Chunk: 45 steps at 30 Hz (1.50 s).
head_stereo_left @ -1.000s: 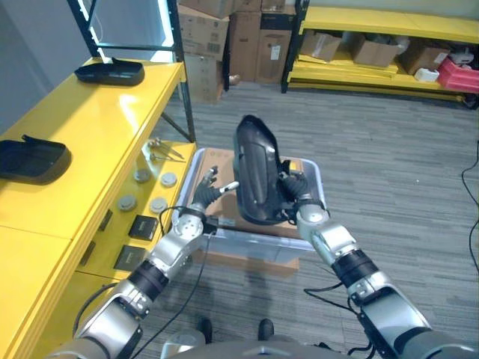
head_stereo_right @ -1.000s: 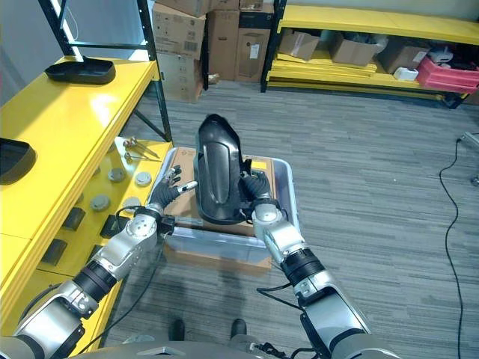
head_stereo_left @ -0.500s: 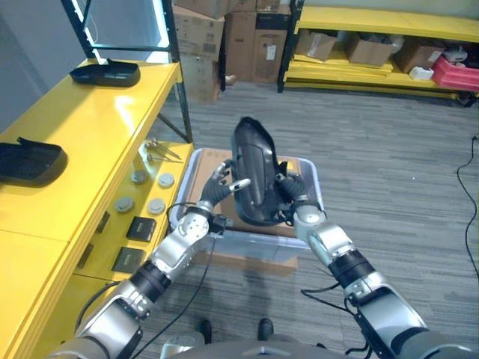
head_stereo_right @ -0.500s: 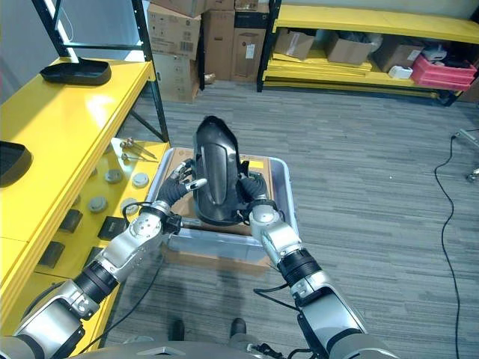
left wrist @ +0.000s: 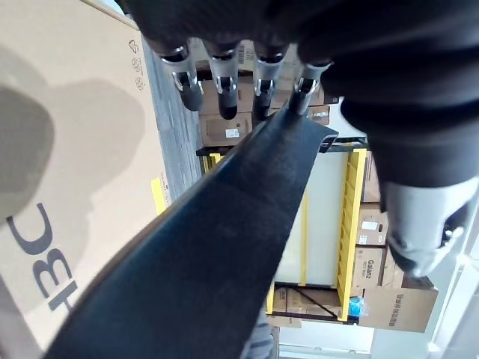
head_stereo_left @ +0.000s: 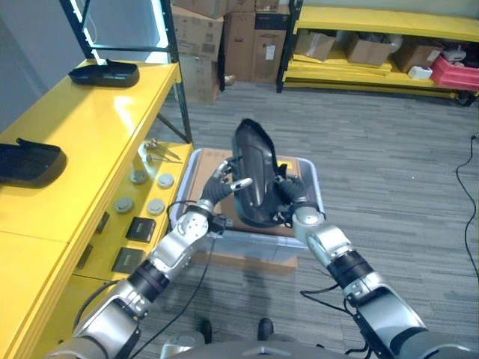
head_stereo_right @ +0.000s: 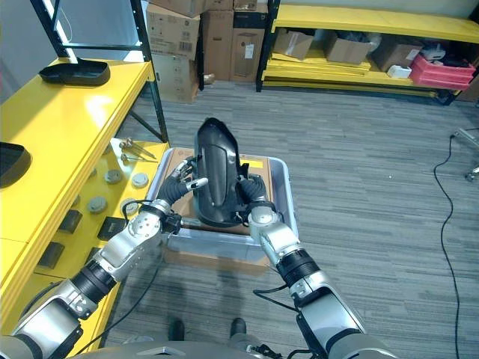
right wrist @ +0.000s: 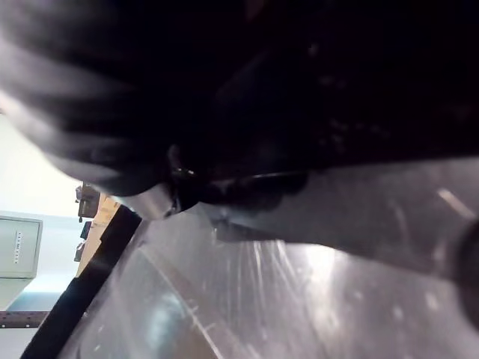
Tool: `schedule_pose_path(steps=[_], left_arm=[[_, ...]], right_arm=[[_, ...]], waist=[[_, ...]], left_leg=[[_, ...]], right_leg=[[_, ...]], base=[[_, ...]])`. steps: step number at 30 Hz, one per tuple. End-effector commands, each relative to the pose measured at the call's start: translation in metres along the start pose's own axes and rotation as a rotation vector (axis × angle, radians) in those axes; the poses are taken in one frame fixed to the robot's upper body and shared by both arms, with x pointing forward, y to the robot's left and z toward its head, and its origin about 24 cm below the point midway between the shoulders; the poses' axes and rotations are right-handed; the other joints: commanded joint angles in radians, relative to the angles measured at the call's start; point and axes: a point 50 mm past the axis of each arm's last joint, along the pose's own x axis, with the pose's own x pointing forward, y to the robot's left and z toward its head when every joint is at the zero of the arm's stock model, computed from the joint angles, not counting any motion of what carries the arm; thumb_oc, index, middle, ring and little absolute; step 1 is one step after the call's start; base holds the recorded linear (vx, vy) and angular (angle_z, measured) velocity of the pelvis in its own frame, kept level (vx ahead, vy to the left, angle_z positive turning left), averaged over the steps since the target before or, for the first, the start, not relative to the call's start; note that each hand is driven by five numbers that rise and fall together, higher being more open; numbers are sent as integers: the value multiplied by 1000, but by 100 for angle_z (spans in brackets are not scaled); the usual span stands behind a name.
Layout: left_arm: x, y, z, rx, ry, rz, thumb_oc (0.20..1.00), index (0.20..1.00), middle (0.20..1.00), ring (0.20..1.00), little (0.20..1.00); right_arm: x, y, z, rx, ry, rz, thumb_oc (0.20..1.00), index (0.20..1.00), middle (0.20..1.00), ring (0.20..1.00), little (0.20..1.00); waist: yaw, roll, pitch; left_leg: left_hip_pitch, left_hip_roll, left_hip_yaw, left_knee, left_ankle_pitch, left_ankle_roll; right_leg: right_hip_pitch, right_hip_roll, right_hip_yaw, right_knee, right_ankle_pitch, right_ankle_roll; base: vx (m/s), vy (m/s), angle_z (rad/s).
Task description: Move parts from the plastic box to the shelf.
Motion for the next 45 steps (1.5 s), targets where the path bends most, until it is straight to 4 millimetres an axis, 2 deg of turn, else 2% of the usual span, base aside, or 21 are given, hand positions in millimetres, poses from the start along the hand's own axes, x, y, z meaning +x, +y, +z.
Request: schedule_pose_path(steps=[1, 7, 13, 22, 26, 29, 34, 45], left_arm=[[9, -40, 31, 63, -124, -193, 1000, 1000, 1000, 1000, 1000], [9, -45, 33, 76, -128, -203, 1000, 1000, 1000, 1000, 1000], [8, -47, 26, 86, -98, -203, 1000, 1000, 1000, 1000, 1000], [10, -40, 3, 44, 30, -93, 1000, 1000, 1000, 1000, 1000], [11, -35, -15, 15, 102, -72, 1000, 1000, 1000, 1000, 1000], [11, -37, -19, 12, 118, -74, 1000, 1000, 1000, 1000, 1000], [13, -43, -25, -21, 134, -83, 1000, 1000, 1000, 1000, 1000], [13, -37, -20, -17, 91, -88, 1000, 1000, 1000, 1000, 1000]], right_arm=[[4, 10, 43, 20, -174, 34, 200, 200, 200, 200, 200], [2, 13, 41, 19, -175, 38, 200, 200, 200, 200, 200], [2, 11, 40, 22, -173, 34, 200, 200, 200, 200, 200], [4, 9, 46, 26, -171, 9, 200, 200, 200, 200, 200], [5, 7, 45, 21, -164, -10, 200, 200, 200, 200, 200], [6, 6, 46, -11, -173, -17, 200, 200, 200, 200, 200], [11, 12, 39, -278, -208, 31, 200, 200, 200, 200, 200], [7, 21, 20, -318, -165, 103, 200, 200, 200, 200, 200]], waist=[[20, -5, -62], [14, -1, -64], [12, 2, -68], [14, 6, -62], [17, 7, -61], [16, 7, -59], [24, 2, -63], [37, 0, -58]], left_leg=[[-49, 6, 23, 81, -59, -5], [-46, 7, 26, 76, -57, -4], [-47, 8, 24, 76, -54, -4], [-49, 8, 20, 78, -51, -4], [-51, 8, 17, 83, -51, -4], [-52, 9, 17, 84, -52, -4], [-57, 7, 14, 86, -53, -5], [-62, 5, 7, 90, -53, -7]], right_leg=[[-24, -61, -8, 110, -67, 92], [-23, -59, -5, 109, -69, 92], [-25, -61, -12, 112, -69, 93], [-26, -63, -18, 115, -67, 93], [-25, -66, -20, 117, -66, 93], [-27, -67, -20, 118, -66, 94], [-28, -69, -23, 115, -64, 96], [-26, -74, -36, 115, -62, 97]], base=[[0, 0, 0], [0, 1, -1], [0, 0, 0], [0, 0, 0], [-2, 6, 3], [-1, 2, 1], [0, 0, 0], [0, 0, 0]])
